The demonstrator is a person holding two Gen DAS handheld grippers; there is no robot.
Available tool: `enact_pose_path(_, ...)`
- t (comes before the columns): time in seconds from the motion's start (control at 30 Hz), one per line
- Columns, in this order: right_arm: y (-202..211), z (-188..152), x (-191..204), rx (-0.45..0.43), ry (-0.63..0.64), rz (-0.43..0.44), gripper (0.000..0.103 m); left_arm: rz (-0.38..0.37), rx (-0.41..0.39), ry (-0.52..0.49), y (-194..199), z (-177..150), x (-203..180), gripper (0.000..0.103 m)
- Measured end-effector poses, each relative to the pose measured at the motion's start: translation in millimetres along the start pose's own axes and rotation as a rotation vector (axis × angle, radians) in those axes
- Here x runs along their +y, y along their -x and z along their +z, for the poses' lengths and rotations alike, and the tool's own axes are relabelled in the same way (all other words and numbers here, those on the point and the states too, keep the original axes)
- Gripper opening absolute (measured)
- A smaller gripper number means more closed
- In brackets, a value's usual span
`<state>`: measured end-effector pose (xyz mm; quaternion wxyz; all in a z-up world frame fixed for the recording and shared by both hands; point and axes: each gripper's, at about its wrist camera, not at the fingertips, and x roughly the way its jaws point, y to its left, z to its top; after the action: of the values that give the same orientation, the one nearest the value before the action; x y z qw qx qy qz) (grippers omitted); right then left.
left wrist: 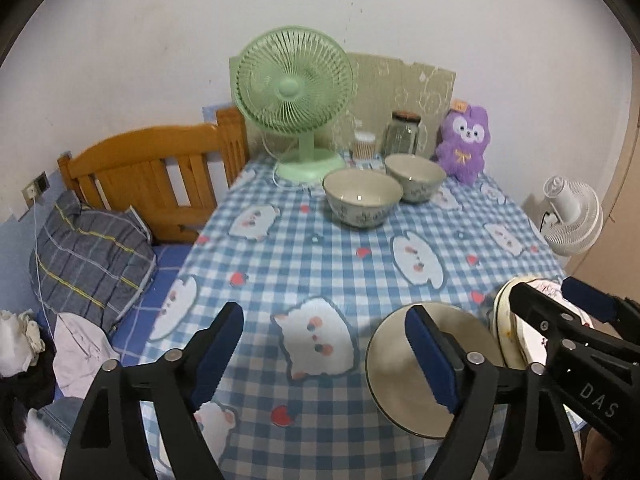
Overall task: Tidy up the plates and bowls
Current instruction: 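Lower the large cream bowl onto the tablecloth and open both grippers, then move both grippers to the rim of the cream bowl by the green fan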
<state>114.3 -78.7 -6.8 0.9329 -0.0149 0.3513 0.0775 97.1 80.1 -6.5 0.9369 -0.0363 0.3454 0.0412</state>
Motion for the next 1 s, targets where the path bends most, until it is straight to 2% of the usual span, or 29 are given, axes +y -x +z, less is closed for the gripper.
enact_pose_path(0.2, 23, 10, -7, -0.057, -0.014, -0.033, 0.082, -0.007, -0.035, -0.014, 18, 12, 0, 0.092)
enact_pose_path(0.43, 41, 24, -15, -0.108, -0.034, -0.053, 0.086, -0.001, -0.09, -0.042, 33, 27, -5, 0.096)
enact_pose_path(0.67, 39, 42, -18, -0.123, -0.032, -0.051, 0.086, 0.013, -0.105, -0.043, 31, 45, -6, 0.097)
enact_pose_path(0.87, 28, 61, -22, -0.126, -0.018, -0.033, 0.086, -0.024, -0.09, -0.01, 19, 62, -4, 0.098)
enact_pose_path(1.0, 12, 73, -21, -0.112, 0.01, -0.033, 0.086, -0.027, -0.089, -0.027, 6, 74, -6, 0.098)
